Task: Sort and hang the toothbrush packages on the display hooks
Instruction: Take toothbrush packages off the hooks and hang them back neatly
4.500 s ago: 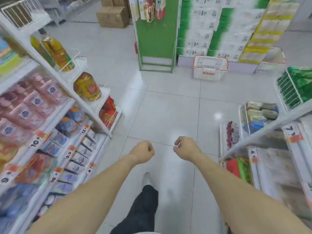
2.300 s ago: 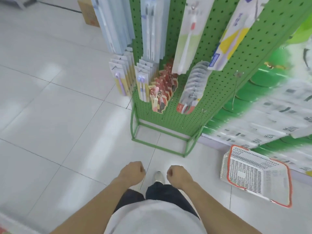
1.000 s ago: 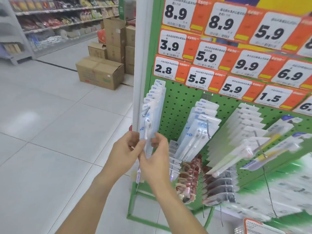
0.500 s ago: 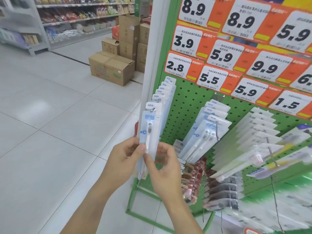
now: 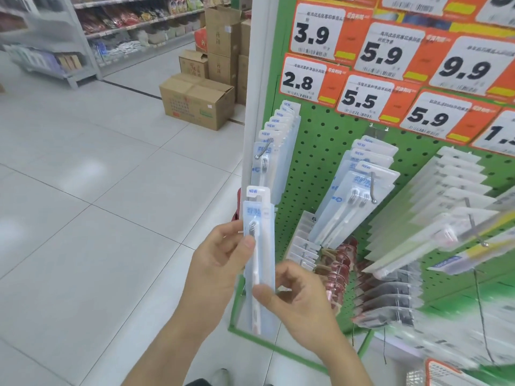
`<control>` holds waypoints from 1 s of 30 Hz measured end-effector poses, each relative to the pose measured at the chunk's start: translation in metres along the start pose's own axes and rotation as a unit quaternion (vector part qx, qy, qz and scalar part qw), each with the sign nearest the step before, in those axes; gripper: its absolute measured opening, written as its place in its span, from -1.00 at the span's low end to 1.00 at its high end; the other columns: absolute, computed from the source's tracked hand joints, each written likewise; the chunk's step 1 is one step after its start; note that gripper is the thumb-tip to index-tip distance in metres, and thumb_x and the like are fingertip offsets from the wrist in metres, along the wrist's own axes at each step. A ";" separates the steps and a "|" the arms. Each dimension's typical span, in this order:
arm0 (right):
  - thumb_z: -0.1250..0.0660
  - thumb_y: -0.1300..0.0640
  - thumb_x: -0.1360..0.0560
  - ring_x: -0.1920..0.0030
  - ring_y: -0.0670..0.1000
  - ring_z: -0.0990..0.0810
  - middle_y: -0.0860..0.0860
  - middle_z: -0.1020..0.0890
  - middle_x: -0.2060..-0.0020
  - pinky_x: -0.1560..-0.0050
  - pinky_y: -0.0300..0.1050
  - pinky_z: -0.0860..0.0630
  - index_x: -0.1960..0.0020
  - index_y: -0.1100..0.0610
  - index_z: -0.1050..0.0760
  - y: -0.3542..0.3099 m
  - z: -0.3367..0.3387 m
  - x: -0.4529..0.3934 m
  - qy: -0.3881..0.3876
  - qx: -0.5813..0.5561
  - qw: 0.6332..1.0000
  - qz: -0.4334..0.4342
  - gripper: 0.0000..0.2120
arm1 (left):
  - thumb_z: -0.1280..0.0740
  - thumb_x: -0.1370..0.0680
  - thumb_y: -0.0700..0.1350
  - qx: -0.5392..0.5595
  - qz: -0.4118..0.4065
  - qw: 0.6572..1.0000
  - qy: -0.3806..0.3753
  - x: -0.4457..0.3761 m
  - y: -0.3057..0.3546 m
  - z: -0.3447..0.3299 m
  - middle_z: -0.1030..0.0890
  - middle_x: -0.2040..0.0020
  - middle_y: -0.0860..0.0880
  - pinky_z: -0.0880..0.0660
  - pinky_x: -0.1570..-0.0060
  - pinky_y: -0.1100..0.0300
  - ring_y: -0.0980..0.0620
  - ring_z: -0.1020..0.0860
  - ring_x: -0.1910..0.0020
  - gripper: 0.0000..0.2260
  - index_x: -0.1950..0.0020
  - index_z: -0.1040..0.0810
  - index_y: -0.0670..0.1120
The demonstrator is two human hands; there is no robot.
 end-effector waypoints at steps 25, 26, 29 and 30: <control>-0.63 -0.05 -0.34 0.28 0.03 -0.57 0.05 -0.70 0.26 0.27 -0.23 -0.49 0.16 0.01 -0.66 0.022 0.027 0.034 0.005 -0.015 0.998 -0.059 -0.78 | -0.41 -0.57 -0.04 0.011 0.043 0.999 0.002 0.003 -0.029 -0.014 -0.66 -0.12 -0.27 -0.54 -0.19 -0.25 -0.38 -0.60 -0.14 -0.76 -0.20 -0.62 -0.11; -0.63 -0.02 -0.34 0.29 0.00 -0.57 0.03 -0.68 0.28 0.29 -0.24 -0.47 0.17 0.01 -0.65 0.021 0.026 0.033 0.000 -0.010 0.998 -0.056 -0.80 | -0.42 -0.58 -0.10 -0.017 0.028 0.999 0.003 0.002 -0.026 -0.012 -0.68 -0.08 -0.23 -0.56 -0.17 -0.24 -0.35 -0.62 -0.10 -0.83 -0.15 -0.65 -0.09; -0.61 0.00 -0.31 0.30 -0.04 -0.56 0.03 -0.68 0.29 0.32 -0.24 -0.46 0.19 0.00 -0.64 0.018 0.026 0.033 -0.007 0.005 0.998 -0.059 -0.82 | -0.37 -0.60 -0.21 -0.041 0.020 0.999 0.019 -0.001 -0.022 -0.008 -0.71 0.01 -0.17 -0.60 -0.06 -0.14 -0.16 -0.66 0.05 -0.89 -0.07 -0.68 -0.10; -0.61 0.00 -0.30 0.31 -0.05 -0.56 0.02 -0.67 0.29 0.32 -0.22 -0.46 0.20 0.00 -0.64 0.019 0.027 0.033 -0.011 0.003 0.998 -0.061 -0.82 | -0.37 -0.60 -0.21 -0.042 0.020 0.999 0.023 -0.002 -0.022 -0.008 -0.71 0.03 -0.18 -0.60 -0.04 -0.12 -0.13 -0.65 0.08 -0.89 -0.06 -0.68 -0.11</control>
Point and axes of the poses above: each hand's wrist, its own x-axis away from the middle knuckle, its own z-axis out of the back of the hand, y = z × x, the point moved 9 cm from there along -x, towards the middle knuckle
